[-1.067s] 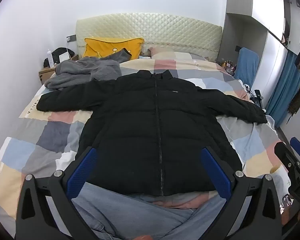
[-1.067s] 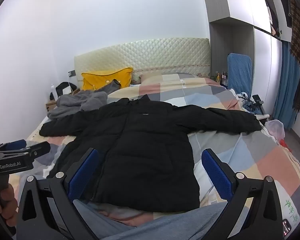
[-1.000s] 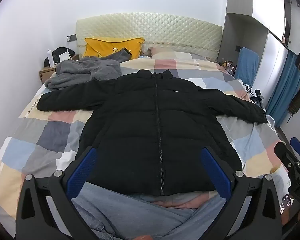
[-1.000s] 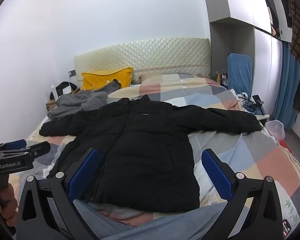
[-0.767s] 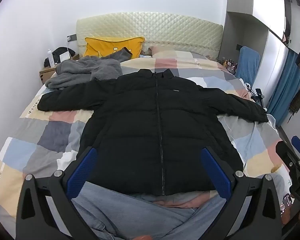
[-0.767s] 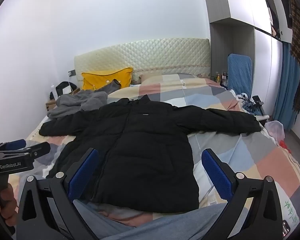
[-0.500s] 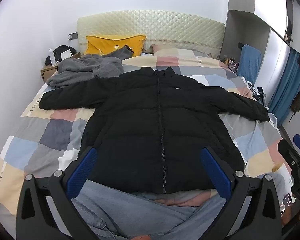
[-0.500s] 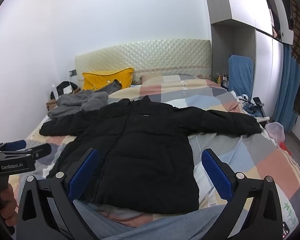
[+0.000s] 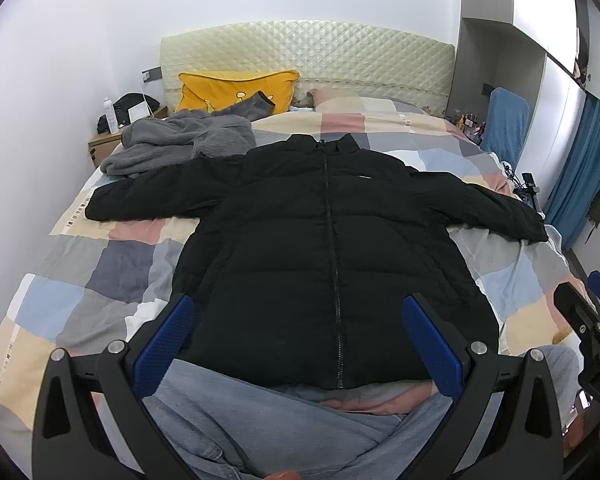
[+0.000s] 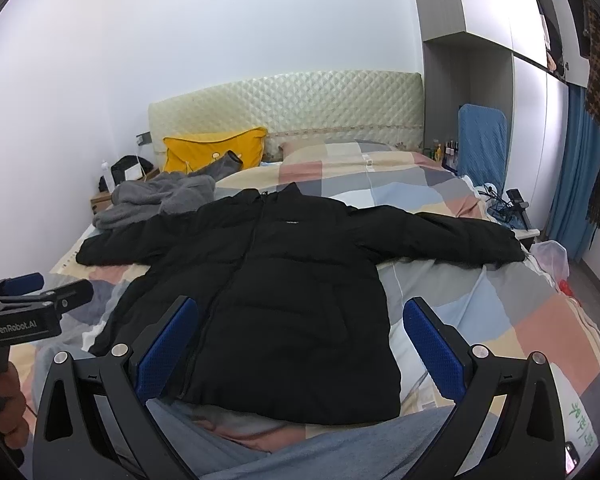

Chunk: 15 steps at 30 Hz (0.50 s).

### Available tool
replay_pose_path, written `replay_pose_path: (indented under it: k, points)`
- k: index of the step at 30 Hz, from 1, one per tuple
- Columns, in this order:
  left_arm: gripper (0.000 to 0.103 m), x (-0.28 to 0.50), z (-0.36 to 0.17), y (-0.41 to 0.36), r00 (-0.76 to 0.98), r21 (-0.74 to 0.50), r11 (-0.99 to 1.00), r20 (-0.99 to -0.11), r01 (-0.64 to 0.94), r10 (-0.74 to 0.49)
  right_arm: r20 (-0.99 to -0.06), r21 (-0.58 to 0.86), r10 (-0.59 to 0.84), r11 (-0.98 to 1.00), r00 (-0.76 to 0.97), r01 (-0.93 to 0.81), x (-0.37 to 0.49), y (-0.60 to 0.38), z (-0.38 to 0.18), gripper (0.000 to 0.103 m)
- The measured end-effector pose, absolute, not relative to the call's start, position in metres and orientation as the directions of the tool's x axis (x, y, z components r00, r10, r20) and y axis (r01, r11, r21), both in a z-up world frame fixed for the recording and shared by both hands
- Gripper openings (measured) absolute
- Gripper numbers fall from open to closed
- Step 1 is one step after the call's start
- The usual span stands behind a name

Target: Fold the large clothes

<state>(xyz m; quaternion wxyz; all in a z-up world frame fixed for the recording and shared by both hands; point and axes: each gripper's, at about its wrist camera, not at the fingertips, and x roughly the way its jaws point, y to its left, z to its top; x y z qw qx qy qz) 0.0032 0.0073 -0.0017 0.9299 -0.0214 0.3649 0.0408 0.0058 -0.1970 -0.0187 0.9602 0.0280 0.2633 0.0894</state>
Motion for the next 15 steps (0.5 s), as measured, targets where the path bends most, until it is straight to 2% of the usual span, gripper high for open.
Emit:
replay_pose_path:
  k: [15]
  points:
    - [0.103, 0.0057, -0.0055, 0.0133, 0.726, -0.006, 0.995, -0.684, -0.100, 0.069, -0.500, 0.098, 0.186, 0.983, 0.846, -0.158, 0.0058, -0.1960, -0.0163, 0.103]
